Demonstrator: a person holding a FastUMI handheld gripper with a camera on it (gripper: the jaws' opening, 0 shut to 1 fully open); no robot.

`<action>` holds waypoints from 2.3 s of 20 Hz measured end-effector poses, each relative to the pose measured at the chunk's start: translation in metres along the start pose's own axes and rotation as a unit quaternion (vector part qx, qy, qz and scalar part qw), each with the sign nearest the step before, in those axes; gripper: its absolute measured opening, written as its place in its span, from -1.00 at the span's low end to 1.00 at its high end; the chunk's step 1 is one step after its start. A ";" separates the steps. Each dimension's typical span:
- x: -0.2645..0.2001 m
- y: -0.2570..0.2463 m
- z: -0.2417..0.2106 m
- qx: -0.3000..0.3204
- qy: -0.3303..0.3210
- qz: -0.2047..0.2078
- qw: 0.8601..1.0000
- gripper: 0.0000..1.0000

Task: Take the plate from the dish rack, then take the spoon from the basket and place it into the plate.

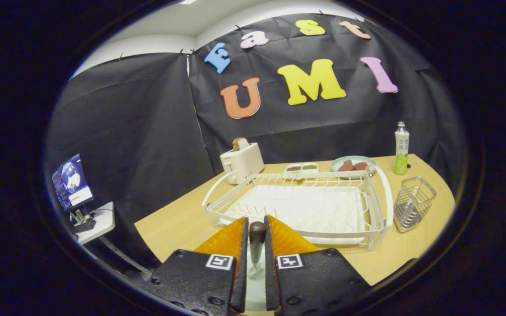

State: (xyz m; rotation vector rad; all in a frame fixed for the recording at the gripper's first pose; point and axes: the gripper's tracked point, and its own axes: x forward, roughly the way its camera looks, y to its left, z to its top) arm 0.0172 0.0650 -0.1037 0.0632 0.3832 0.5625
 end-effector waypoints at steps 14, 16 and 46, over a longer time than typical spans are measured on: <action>-0.032 -0.009 0.052 -0.075 -0.097 -0.079 0.989 1.00; -0.042 -0.014 0.059 -0.082 -0.105 -0.104 0.986 1.00; -0.134 0.055 0.105 -0.057 -0.213 -0.252 0.942 1.00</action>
